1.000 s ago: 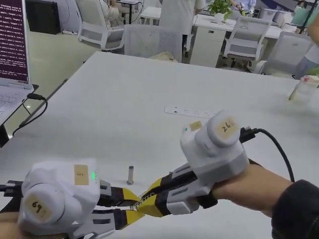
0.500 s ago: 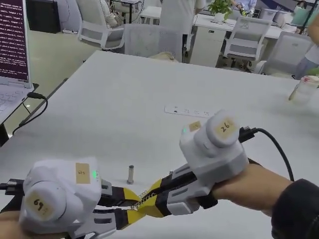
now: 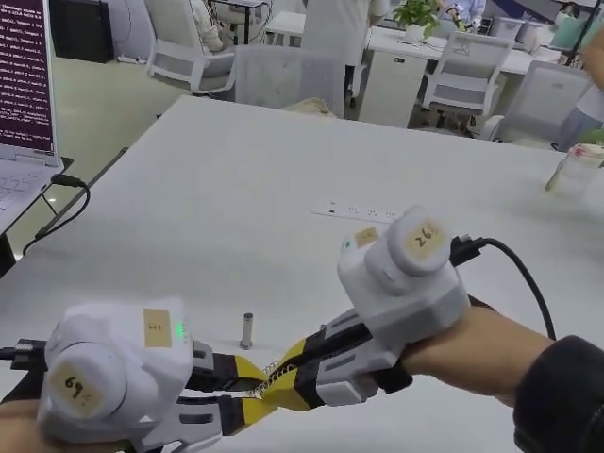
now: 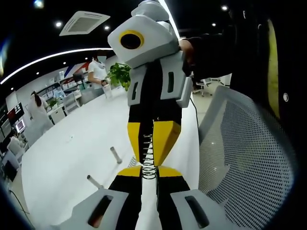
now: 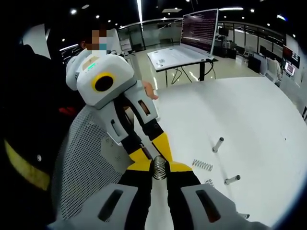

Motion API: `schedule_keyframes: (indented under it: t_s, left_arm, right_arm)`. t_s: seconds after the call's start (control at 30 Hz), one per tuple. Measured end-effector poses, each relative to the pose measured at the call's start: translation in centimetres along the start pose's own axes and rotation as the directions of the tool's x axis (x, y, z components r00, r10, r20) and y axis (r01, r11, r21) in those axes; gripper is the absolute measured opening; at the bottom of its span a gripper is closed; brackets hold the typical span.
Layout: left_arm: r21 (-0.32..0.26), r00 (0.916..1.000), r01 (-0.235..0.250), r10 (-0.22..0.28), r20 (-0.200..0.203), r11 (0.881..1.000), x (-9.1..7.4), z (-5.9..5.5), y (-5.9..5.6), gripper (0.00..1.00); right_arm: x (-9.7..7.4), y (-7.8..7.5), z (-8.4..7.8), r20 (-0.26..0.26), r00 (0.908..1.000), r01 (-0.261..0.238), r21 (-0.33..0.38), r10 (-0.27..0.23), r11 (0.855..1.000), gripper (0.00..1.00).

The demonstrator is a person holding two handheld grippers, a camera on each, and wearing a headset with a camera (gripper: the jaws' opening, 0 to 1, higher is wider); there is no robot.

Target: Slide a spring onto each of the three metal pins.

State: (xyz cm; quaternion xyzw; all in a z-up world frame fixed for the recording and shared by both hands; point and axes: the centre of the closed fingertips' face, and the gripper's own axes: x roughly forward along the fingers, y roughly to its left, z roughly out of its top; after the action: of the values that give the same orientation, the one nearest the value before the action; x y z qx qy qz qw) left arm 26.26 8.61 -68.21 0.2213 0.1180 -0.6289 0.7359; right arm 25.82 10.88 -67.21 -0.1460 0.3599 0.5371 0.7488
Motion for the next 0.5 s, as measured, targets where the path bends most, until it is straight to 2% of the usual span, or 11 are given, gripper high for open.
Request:
schedule_keyframes:
  t_s: [0.33, 0.4, 0.5]
  left_arm:
    - [-0.007, 0.9999, 0.016, -0.016, -0.004, 1.0, 0.2, -0.1, -0.4, 0.05]
    - [-0.025, 0.9998, 0.018, -0.018, 0.0, 1.0, 0.1, -0.1, -0.4, 0.09]
    - [-0.042, 0.9998, 0.021, -0.021, 0.006, 0.999, 0.0, -0.2, -0.3, 0.1]
  right_arm:
    - [-0.1, 0.1, -0.4, -0.028, 0.9996, -0.003, -0.001, 0.003, 1.0, 0.08]
    - [-0.4, -0.2, -0.5, -0.033, 0.9994, 0.005, -0.001, -0.005, 1.0, 0.08]
    - [-1.0, -0.7, -0.7, -0.04, 0.9991, 0.016, 0.002, -0.016, 1.0, 0.08]
